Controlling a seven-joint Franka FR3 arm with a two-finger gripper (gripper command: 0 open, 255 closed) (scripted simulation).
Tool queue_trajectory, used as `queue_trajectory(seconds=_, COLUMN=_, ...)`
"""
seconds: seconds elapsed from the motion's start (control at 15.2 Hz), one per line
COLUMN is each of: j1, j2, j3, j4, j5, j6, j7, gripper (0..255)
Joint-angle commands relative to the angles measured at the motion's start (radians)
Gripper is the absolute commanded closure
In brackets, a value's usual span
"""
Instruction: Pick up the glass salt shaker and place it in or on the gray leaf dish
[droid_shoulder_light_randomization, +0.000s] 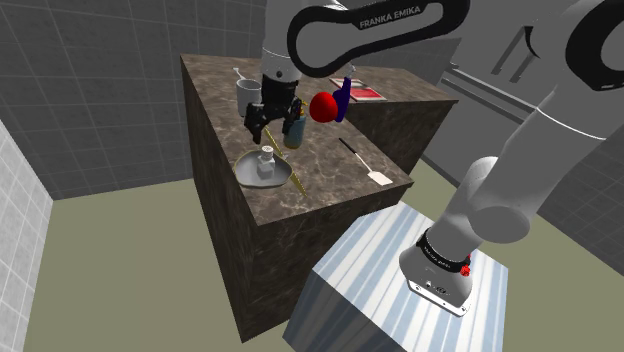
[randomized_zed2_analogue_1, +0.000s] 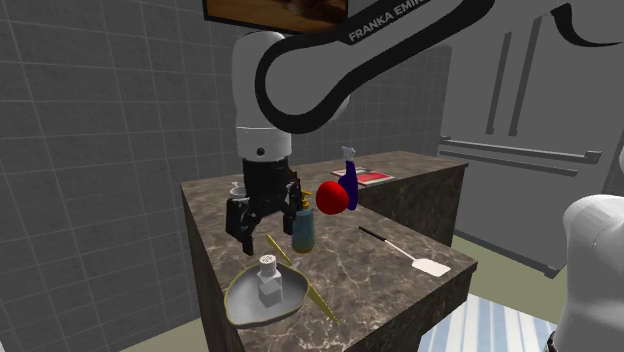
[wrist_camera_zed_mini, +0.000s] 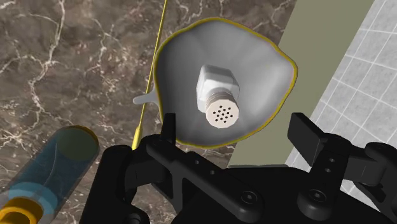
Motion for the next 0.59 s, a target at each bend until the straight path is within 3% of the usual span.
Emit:
queue_trajectory(seconds=0.0, j1=-0.002, j2=-0.013, j3=-0.002, j4=0.045, j5=0.003, j6=-0.059, j7=-0.005, gripper=0)
queue_trajectory(seconds=0.53, j1=-0.002, j2=-0.02, j3=-0.003, j4=0.064, j5=0.004, j6=-0.085, j7=-0.006, gripper=0)
